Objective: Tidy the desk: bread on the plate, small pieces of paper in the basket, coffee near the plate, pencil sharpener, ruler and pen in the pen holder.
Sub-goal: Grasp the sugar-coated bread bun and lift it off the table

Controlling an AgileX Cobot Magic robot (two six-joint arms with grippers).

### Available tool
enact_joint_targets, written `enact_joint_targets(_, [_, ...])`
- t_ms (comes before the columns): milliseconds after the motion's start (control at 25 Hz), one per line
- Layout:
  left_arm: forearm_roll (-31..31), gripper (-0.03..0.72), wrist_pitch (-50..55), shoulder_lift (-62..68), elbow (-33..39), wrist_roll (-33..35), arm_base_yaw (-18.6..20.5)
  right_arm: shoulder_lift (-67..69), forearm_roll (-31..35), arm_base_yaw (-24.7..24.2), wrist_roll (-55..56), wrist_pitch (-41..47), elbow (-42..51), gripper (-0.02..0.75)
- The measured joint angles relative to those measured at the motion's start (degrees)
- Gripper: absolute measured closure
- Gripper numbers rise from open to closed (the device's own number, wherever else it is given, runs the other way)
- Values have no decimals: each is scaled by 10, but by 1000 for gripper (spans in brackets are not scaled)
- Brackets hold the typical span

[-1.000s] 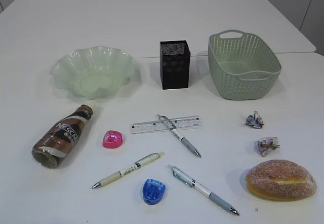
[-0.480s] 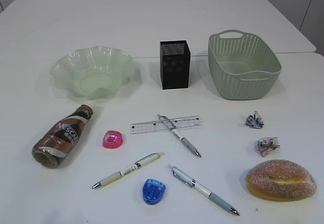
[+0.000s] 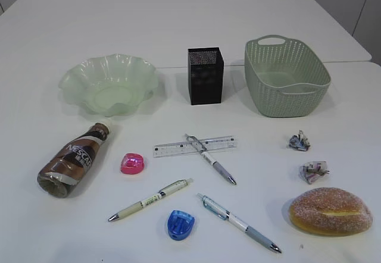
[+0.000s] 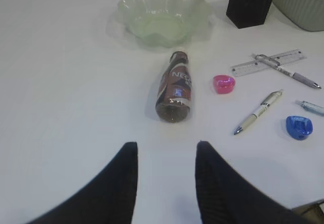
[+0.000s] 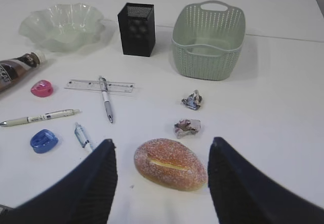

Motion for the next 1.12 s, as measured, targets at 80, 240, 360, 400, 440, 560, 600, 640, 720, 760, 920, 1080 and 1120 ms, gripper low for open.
enact_joint_targets(80, [0, 421, 0, 28, -5, 0, -6, 35, -12, 0, -5, -3, -13, 280])
enact_joint_targets(240, [0, 421, -2, 79, -16, 0, -21, 107, -23, 0, -41, -8, -37, 280])
enact_joint_targets(360, [-1, 421, -9, 106, -23, 1, -34, 136, -25, 0, -63, -12, -42, 280])
enact_joint_targets(400, [-1, 421, -11, 110, -23, 1, -37, 167, -26, 0, -91, -18, -45, 280])
enact_joint_targets(440, [-1, 421, -16, 115, -23, 1, -40, 177, -27, 0, -105, -18, -47, 280])
enact_joint_targets(560, [-1, 421, -21, 119, -23, 1, -41, 193, -27, 0, -122, -20, -56, 280])
enact_joint_targets(600, [-1, 421, -22, 121, -23, 1, -41, 196, -27, 0, -123, -20, -63, 280])
enact_joint_targets(640, [-1, 421, -22, 121, -23, 1, -41, 197, -27, 0, -127, -22, -65, 280])
enact_joint_targets(720, [-1, 421, -24, 121, -23, 1, -42, 203, -27, 0, -131, -22, -81, 280])
enact_joint_targets(760, [-1, 421, -24, 121, -23, 1, -42, 206, -27, 0, -133, -23, -85, 280])
enact_joint_targets(920, [-3, 421, -26, 121, -23, 1, -44, 233, -27, 0, -136, -23, -101, 280])
enact_joint_targets(1080, [-10, 421, -27, 121, -23, 1, -44, 258, -27, 0, -141, -12, -103, 280])
enact_joint_targets(1120, [-13, 421, -27, 121, -23, 1, -44, 264, -27, 1, -146, -5, -103, 280])
